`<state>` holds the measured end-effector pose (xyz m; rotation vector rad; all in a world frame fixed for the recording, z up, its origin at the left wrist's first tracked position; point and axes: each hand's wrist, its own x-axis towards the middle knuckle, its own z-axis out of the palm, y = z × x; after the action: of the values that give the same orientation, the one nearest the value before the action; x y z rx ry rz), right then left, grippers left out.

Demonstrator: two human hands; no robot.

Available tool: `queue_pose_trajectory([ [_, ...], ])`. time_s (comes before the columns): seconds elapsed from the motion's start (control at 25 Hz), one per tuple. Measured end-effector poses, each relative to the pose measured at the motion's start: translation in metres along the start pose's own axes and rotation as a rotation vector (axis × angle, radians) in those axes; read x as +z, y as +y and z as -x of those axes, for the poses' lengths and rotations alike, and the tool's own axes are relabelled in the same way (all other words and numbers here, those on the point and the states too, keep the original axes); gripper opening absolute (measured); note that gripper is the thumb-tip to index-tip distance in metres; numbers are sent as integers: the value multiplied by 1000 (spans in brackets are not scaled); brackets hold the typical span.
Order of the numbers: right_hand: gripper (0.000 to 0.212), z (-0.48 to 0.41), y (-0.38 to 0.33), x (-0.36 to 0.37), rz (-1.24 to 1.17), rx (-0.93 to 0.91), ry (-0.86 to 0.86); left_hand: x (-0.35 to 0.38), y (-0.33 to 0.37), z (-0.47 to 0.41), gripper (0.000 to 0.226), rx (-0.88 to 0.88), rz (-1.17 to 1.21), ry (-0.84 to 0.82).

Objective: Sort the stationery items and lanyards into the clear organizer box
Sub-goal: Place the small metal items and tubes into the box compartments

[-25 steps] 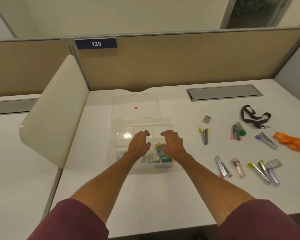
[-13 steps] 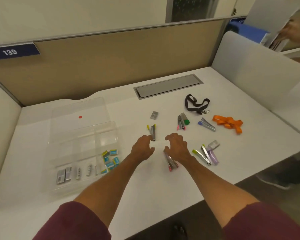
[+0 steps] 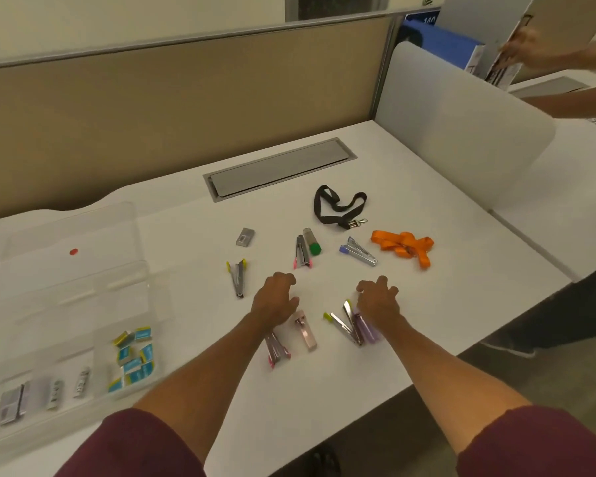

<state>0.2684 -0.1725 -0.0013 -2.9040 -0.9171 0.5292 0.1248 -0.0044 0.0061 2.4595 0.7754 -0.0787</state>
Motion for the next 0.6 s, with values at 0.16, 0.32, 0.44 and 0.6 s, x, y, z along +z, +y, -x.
queue_pose_trajectory([
  [0.16, 27, -16, 2, -6, -28, -8, 19, 0, 6, -11, 43, -38, -14, 10],
  [0.32, 27, -34, -6, -15, -76, -46, 40, -6, 7, -20, 42, -78, -27, 18],
  [0.44, 27, -47, -21, -29, -153, -74, 73, -17, 4, -31, 41, -107, -49, 40],
  [0.6, 26, -74, -49, -47, -160, -138, 68, -37, -10, -54, 42, -147, -80, 113],
])
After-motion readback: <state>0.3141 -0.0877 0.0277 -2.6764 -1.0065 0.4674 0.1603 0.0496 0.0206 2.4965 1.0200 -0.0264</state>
